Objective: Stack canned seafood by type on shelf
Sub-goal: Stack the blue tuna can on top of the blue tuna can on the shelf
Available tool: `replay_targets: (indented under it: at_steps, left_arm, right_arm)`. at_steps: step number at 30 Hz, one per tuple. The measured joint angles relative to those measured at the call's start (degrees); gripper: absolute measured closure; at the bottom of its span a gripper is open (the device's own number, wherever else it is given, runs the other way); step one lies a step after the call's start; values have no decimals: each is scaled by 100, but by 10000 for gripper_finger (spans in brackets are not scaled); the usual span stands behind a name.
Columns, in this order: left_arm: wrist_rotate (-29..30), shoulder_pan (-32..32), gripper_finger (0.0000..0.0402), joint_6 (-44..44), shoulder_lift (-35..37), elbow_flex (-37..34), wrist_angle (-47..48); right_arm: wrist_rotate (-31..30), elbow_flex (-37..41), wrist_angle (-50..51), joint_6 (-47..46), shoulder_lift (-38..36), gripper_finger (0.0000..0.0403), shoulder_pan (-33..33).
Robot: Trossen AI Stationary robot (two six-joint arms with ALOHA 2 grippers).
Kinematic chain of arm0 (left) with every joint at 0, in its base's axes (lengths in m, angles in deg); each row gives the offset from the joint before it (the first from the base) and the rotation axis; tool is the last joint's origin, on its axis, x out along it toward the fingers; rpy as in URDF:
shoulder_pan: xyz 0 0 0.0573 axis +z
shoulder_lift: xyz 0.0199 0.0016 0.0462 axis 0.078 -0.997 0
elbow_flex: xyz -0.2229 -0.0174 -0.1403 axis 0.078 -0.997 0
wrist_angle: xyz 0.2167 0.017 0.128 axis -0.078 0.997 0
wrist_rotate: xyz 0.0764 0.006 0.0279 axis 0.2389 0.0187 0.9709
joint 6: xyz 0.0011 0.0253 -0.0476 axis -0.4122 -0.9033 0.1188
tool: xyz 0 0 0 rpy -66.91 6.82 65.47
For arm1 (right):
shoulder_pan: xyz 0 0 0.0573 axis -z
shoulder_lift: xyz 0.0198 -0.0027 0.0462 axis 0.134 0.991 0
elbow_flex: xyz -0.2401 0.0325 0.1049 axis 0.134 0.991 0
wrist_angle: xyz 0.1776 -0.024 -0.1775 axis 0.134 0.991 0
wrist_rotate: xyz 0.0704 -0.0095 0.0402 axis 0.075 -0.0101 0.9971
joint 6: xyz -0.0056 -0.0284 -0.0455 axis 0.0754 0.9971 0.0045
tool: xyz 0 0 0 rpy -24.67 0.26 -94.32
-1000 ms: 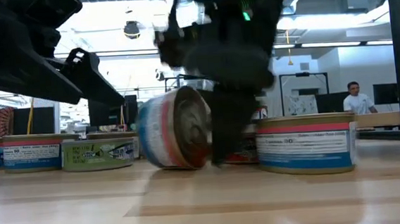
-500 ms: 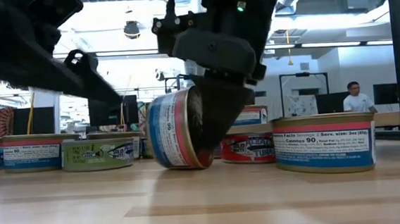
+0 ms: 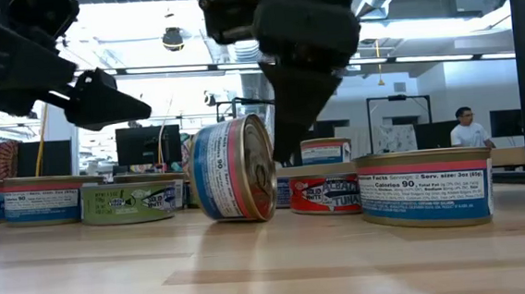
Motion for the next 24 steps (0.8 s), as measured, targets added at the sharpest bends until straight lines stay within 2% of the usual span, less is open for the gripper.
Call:
replay_targets:
  at_steps: [3, 6, 10, 13, 15, 19, 24]
  left_arm:
    - [-15, -101, 24, 90, 2, -99, -43]
    - [137, -316, 24, 196, 2, -163, -42]
    - [861, -738, 24, 201, 2, -184, 11]
    - [1397, -1021, 24, 155, -2, -184, 8]
    - [1527, -1098, 24, 230, -2, -184, 51]
    - [1465, -1116, 24, 485, -9, -184, 223]
    - [828, -1116, 24, 301, -9, -184, 82]
  right_arm:
    - [3, -285, 262, 363, 0, 271, -3]
    - [40, -606, 524, 856, 0, 238, -24]
    - [121, -1079, 963, 1508, 0, 173, -42]
    - [115, -1362, 968, 2424, -4, 130, -103]
    - [29, -1455, 845, 3035, -4, 110, -157]
    - [39, -1466, 378, 3312, -4, 86, -129]
    - [146, -1466, 237, 3411, -3, 72, 2]
